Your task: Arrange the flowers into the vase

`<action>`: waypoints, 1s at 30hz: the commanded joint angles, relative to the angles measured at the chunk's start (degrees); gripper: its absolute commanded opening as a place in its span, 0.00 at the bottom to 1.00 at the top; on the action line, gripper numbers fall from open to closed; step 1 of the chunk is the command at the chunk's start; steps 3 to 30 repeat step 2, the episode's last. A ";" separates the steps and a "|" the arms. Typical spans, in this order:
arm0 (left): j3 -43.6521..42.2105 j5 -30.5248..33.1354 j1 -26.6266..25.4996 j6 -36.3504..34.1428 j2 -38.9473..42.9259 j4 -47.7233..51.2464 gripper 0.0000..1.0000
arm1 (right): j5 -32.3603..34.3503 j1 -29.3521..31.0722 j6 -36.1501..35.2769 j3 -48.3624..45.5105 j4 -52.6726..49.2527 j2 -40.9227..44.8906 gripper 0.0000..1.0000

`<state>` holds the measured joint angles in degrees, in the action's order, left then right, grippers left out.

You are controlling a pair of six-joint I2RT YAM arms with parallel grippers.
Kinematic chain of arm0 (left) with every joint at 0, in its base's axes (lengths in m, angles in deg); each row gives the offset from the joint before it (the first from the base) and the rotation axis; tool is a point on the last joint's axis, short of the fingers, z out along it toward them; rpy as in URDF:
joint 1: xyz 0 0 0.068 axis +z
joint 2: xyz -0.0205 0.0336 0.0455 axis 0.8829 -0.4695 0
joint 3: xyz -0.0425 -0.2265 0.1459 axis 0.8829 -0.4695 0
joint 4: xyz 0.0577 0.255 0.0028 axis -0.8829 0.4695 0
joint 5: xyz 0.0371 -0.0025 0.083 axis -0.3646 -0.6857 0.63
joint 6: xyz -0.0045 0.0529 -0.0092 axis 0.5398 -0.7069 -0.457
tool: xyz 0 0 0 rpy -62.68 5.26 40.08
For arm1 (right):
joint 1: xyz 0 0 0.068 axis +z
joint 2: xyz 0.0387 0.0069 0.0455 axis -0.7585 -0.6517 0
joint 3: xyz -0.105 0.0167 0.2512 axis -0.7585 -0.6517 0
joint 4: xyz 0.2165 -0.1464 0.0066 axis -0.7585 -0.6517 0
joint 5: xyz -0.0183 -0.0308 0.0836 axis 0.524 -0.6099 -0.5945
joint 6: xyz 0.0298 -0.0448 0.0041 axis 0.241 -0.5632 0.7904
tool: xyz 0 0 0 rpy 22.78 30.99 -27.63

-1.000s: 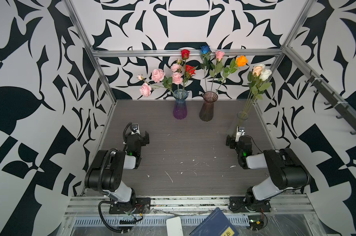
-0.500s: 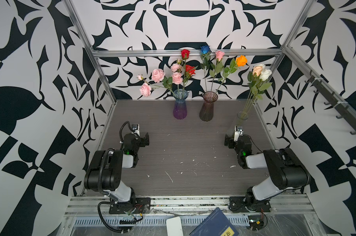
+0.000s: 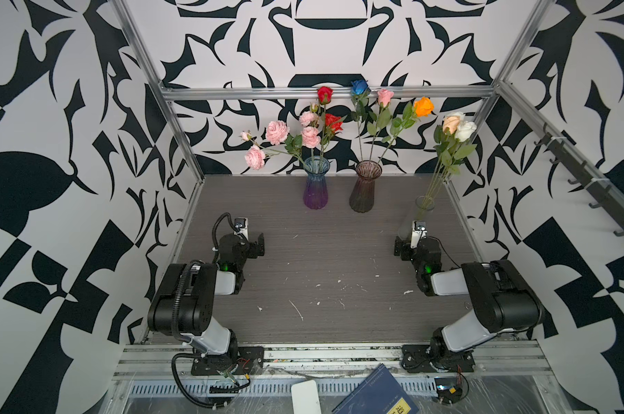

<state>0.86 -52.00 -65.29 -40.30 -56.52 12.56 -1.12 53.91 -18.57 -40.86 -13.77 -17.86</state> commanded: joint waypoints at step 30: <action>0.54 0.50 -0.14 0.15 0.26 -0.44 0.99 | 1.02 -0.01 0.72 0.95 1.09 0.85 1.00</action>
